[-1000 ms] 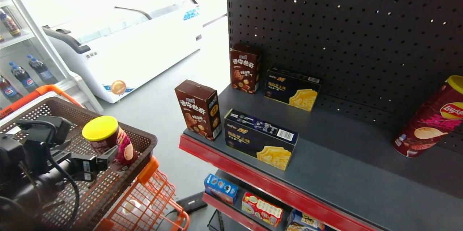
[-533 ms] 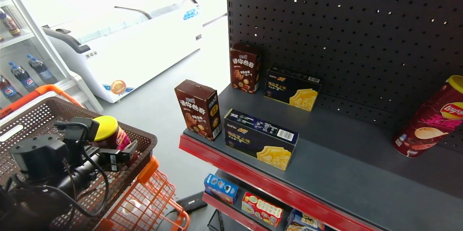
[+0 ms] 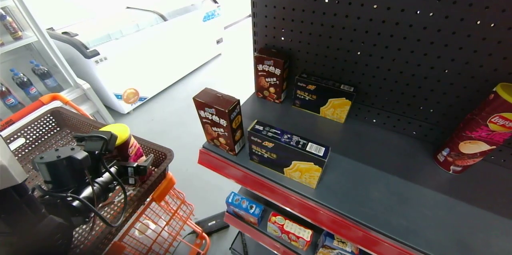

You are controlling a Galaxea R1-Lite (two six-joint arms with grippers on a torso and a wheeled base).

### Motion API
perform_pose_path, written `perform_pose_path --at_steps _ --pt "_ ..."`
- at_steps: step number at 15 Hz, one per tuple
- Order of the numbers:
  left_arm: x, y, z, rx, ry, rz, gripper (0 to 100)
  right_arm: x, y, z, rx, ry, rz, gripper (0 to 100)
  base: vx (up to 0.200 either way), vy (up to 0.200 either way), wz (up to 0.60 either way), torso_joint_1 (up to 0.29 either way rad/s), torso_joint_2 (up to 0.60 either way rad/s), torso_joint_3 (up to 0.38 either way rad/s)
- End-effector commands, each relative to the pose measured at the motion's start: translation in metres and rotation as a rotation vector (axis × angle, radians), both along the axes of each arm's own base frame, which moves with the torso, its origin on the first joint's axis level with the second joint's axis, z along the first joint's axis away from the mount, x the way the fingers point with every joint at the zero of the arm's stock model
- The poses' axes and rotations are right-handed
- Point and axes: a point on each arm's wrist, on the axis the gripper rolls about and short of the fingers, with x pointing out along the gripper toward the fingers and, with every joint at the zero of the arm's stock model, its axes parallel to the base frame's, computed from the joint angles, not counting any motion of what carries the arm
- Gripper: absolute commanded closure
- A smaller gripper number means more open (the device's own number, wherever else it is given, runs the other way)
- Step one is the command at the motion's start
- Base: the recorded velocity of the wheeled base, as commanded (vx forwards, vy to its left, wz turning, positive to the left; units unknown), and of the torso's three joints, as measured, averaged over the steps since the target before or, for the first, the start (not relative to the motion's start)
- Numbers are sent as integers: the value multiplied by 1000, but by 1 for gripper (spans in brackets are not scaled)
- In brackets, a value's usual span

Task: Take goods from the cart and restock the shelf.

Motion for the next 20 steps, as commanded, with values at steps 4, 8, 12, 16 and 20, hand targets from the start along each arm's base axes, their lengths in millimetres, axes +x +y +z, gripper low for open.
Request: perform_pose_path --at_steps 4,8,12,16,20 --pt "11 1 -2 2 -13 0 100 0 0 0 0 -1 1 0 0 0 0 0 0 0" --pt "0 -5 35 7 -136 -14 100 0 0 0 0 -1 1 0 0 0 0 0 0 0" --pt "-13 -6 88 30 -283 -23 100 0 0 0 0 -1 1 0 0 0 0 0 0 0" --pt "-39 -13 113 13 -263 -99 100 0 0 0 0 -1 1 0 0 0 0 0 0 0" --pt "-63 -37 141 5 -366 -224 100 0 0 0 0 -1 1 0 0 0 0 0 0 0"
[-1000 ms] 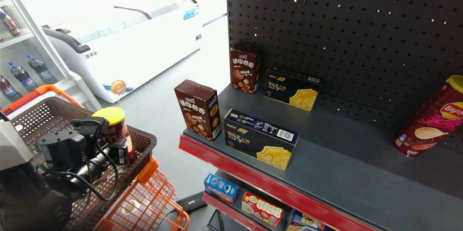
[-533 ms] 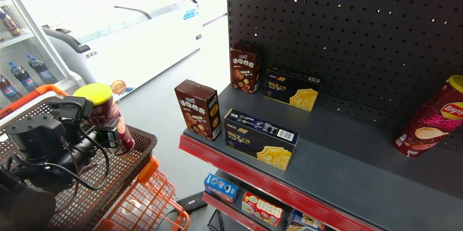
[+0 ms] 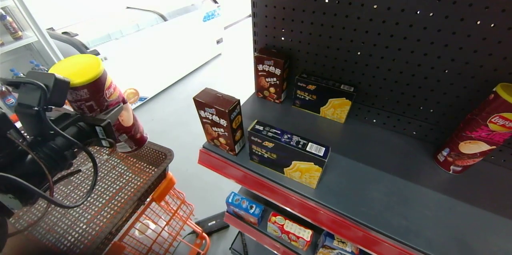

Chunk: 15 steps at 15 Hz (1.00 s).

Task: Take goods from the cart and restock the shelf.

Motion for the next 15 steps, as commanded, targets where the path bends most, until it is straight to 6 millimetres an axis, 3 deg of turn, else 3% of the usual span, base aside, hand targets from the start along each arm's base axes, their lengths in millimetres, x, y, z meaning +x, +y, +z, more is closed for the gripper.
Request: perform_pose_path --at_steps 1,4,7,10,12,15 --pt "-18 -9 17 -2 -72 -40 100 0 0 0 0 -1 0 0 0 0 0 0 0 0" --pt "-55 -17 25 0 -123 -135 100 0 0 0 0 -1 0 0 0 0 0 0 0 0" --pt "-75 -32 19 -4 -60 -237 100 0 0 0 0 -1 0 0 0 0 0 0 0 0" --pt "-84 -41 9 -13 -2 -315 100 0 0 0 0 -1 0 0 0 0 0 0 0 0" --pt "-93 -54 0 -45 34 -471 100 0 0 0 0 -1 0 0 0 0 0 0 0 0" --pt "-98 -57 -7 -33 59 -652 100 0 0 0 0 -1 0 0 0 0 0 0 0 0"
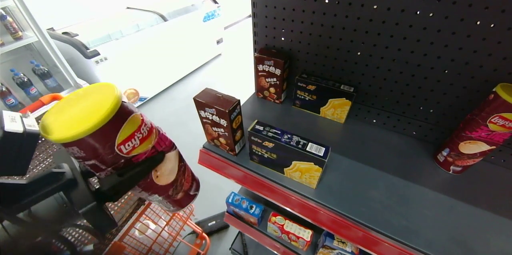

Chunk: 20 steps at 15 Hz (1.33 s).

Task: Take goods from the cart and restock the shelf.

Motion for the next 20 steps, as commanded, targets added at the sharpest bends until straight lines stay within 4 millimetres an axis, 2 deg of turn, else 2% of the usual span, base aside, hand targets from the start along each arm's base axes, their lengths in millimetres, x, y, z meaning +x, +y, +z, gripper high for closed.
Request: perform_pose_path --at_steps 1,4,7,10,16,20 --pt "-6 -4 -7 11 18 -51 100 0 0 0 0 -1 0 0 0 0 0 0 0 0" --pt "-9 -26 2 -3 -8 -190 100 0 0 0 0 -1 0 0 0 0 0 0 0 0" --pt "15 -51 19 -15 -29 -251 100 0 0 0 0 -1 0 0 0 0 0 0 0 0" --pt "22 -69 22 -17 -32 -333 100 0 0 0 0 -1 0 0 0 0 0 0 0 0" --pt "6 -91 18 -12 4 -500 100 0 0 0 -2 -1 0 0 0 0 0 0 0 0" --pt "5 -91 14 -17 31 -500 100 0 0 0 -5 -1 0 0 0 0 0 0 0 0"
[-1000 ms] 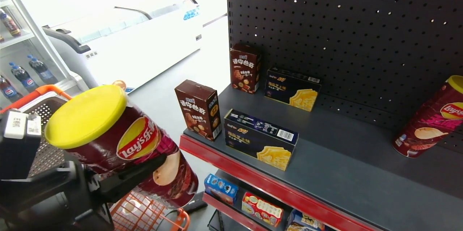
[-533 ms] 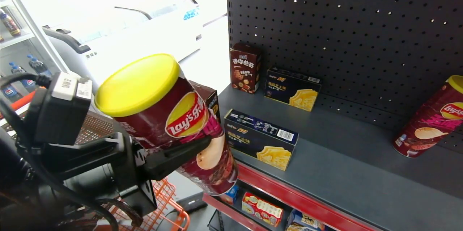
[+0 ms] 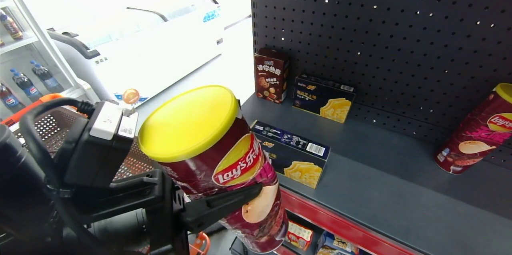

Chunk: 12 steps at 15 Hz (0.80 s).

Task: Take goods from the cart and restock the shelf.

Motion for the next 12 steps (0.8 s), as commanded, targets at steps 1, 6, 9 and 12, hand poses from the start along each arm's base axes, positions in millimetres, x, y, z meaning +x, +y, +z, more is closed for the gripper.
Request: perform_pose_path --at_steps 1,6,9,12 --pt "0 -1 0 1 0 -5 100 0 0 0 -2 -1 1 0 0 0 0 0 0 0" --pt "1 -9 3 -5 -7 -36 100 0 0 0 1 -1 1 0 0 0 -480 0 2 3" --pt "2 -9 4 -6 -8 -35 100 0 0 0 1 -1 1 0 0 0 -600 4 4 1" --pt "2 -9 3 -7 -9 -35 100 0 0 0 0 -1 1 0 0 0 -600 4 4 2"
